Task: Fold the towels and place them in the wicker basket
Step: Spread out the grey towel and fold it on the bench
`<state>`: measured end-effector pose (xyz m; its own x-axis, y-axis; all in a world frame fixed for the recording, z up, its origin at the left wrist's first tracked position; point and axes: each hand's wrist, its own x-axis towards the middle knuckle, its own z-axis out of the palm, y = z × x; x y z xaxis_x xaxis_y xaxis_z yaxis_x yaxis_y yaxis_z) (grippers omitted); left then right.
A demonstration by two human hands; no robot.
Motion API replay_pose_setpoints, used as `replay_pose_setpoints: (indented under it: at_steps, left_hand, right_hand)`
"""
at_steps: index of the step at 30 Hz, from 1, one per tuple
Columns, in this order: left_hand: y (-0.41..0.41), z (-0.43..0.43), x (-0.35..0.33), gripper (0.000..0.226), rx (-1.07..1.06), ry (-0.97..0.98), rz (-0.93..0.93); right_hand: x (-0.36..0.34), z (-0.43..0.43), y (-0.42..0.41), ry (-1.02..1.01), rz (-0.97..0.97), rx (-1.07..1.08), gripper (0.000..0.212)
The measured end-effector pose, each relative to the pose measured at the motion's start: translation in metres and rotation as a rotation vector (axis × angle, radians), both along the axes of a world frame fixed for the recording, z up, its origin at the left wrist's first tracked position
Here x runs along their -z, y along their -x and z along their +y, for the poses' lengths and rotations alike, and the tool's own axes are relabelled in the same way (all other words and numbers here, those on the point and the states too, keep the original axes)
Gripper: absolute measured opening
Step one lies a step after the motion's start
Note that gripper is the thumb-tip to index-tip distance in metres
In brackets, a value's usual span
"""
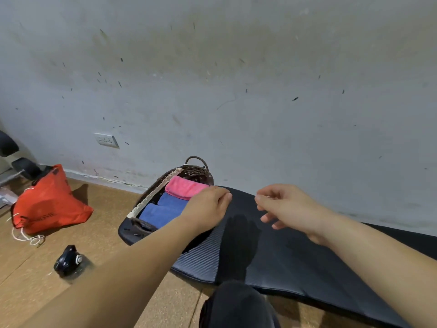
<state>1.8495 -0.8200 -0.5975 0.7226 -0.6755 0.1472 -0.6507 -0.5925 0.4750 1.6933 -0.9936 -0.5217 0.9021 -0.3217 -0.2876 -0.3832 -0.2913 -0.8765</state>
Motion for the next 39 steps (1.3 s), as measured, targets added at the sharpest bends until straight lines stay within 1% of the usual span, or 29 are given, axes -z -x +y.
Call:
replay_pose_setpoints:
  at_steps: [3, 6, 8, 12, 14, 17, 21, 25, 28, 30, 31, 33, 34, 35, 37, 39]
  left_hand:
    - [0.047, -0.038, -0.012, 0.034, 0.087, 0.078, 0.071]
    - [0.094, -0.078, -0.014, 0.032, 0.167, 0.101, 0.179]
    - [0.12, -0.104, -0.01, 0.03, 0.209, 0.112, 0.235]
    - [0.163, -0.156, 0.0, 0.031, 0.28, 0.066, 0.279]
    - [0.181, -0.182, 0.005, 0.028, 0.299, 0.063, 0.316]
    - [0.208, -0.22, 0.021, 0.026, 0.326, 0.049, 0.354]
    - [0.241, -0.257, 0.05, 0.026, 0.354, 0.051, 0.429]
    - [0.259, -0.274, 0.078, 0.025, 0.356, 0.063, 0.488]
    - [0.26, -0.277, 0.088, 0.022, 0.308, 0.082, 0.503]
    - [0.26, -0.278, 0.089, 0.022, 0.287, 0.098, 0.514]
    - [0.26, -0.278, 0.089, 0.023, 0.284, 0.108, 0.525]
    - [0.259, -0.277, 0.086, 0.024, 0.289, 0.125, 0.545]
    - [0.259, -0.276, 0.083, 0.025, 0.294, 0.132, 0.54]
    - [0.259, -0.274, 0.08, 0.027, 0.304, 0.14, 0.523]
    - [0.257, -0.269, 0.074, 0.031, 0.332, 0.16, 0.445]
    - [0.256, -0.263, 0.067, 0.038, 0.385, 0.202, 0.358]
  right_hand:
    - [-0.002, -0.024, 0.032, 0.017, -0.003, 0.046, 0.018]
    - [0.007, -0.059, 0.068, 0.022, 0.019, 0.12, 0.019]
    - [0.019, -0.085, 0.091, 0.029, 0.039, 0.167, 0.022]
    - [0.048, -0.145, 0.133, 0.059, 0.079, 0.237, 0.032]
    - [0.061, -0.174, 0.155, 0.098, 0.113, 0.263, 0.036]
    - [0.082, -0.223, 0.189, 0.242, 0.155, 0.338, 0.034]
    - [0.125, -0.286, 0.249, 0.444, 0.322, 0.539, 0.034]
    - [0.159, -0.323, 0.296, 0.545, 0.397, 0.755, 0.041]
    - [0.175, -0.334, 0.312, 0.622, 0.467, 0.818, 0.044]
    - [0.182, -0.335, 0.316, 0.719, 0.544, 0.806, 0.033]
    - [0.181, -0.334, 0.315, 0.763, 0.553, 0.803, 0.026]
    - [0.172, -0.331, 0.307, 0.79, 0.483, 0.822, 0.013]
    - [0.164, -0.328, 0.301, 0.77, 0.399, 0.823, 0.007]
    - [0.154, -0.324, 0.294, 0.718, 0.293, 0.809, 0.008]
    - [0.13, -0.305, 0.28, 0.518, 0.07, 0.75, 0.018]
    - [0.103, -0.274, 0.266, 0.278, -0.08, 0.626, 0.02]
